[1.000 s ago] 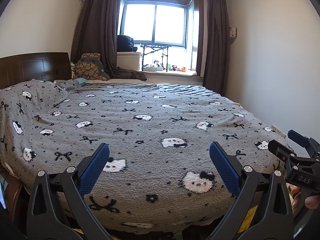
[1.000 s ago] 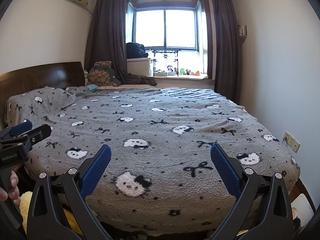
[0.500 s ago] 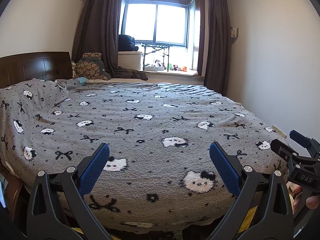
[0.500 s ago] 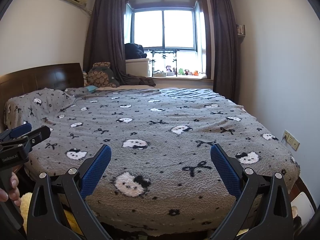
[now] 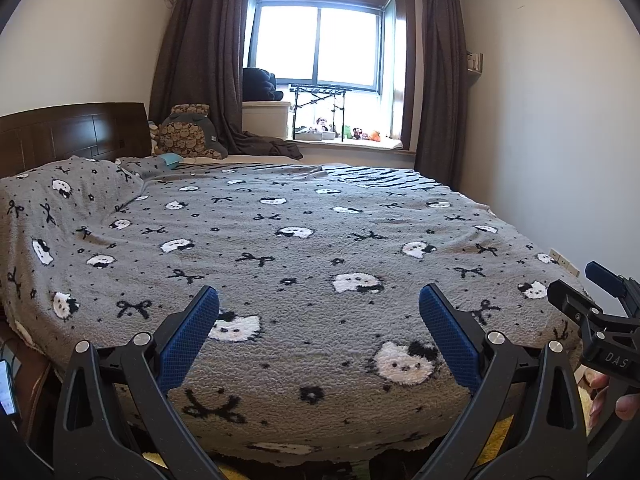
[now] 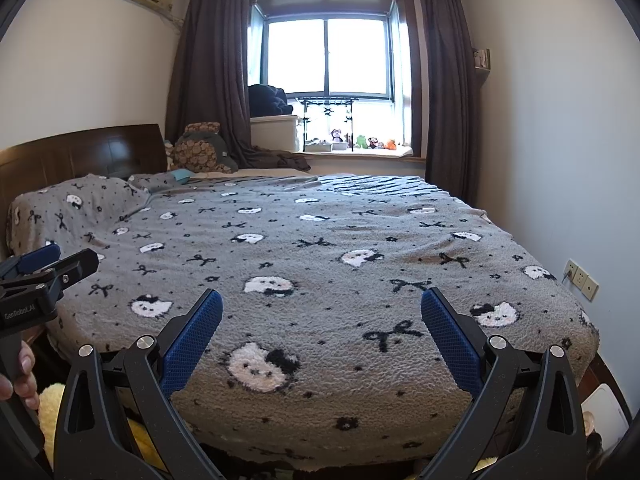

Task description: Collect trash

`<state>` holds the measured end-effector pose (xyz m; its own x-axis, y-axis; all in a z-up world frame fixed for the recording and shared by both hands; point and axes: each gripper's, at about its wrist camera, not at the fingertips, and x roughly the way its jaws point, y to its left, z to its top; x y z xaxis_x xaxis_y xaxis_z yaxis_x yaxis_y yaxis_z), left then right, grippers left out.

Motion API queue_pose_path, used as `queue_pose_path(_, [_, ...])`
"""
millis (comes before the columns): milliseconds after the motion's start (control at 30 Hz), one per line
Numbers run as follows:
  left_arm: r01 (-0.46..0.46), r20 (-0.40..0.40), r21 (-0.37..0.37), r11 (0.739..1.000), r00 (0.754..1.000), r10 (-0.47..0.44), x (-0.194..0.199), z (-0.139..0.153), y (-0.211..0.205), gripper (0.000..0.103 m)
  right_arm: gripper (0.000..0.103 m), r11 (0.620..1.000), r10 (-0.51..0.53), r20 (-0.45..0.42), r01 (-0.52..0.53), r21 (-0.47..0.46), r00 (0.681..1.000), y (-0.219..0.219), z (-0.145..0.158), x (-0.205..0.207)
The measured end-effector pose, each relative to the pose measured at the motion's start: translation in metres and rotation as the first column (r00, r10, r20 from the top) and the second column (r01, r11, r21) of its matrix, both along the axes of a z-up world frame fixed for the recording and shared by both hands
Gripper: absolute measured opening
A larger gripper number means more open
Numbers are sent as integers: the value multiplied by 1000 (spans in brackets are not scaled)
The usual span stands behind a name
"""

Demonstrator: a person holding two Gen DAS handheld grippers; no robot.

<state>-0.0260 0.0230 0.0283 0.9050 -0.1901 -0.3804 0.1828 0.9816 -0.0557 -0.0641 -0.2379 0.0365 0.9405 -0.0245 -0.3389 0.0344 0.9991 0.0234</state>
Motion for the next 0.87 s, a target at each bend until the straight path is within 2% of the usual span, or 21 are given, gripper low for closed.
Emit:
queue_pose_path(233, [3, -3, -32, 999, 1000, -3, 0, 1, 3, 95, 100, 1000, -1, -2, 1, 4, 1000, -1, -1, 0])
queue_pose_path(367, [-34, 0, -21, 999, 999, 34, 0, 0, 4, 95, 100, 1000, -2, -4, 2, 1, 1000, -1, -1, 0])
queue_pose_path(867, [-28, -4, -2, 1000, 1000, 28, 2, 2, 1, 95, 100, 1000, 1, -10, -2, -3, 1000, 2, -2, 1])
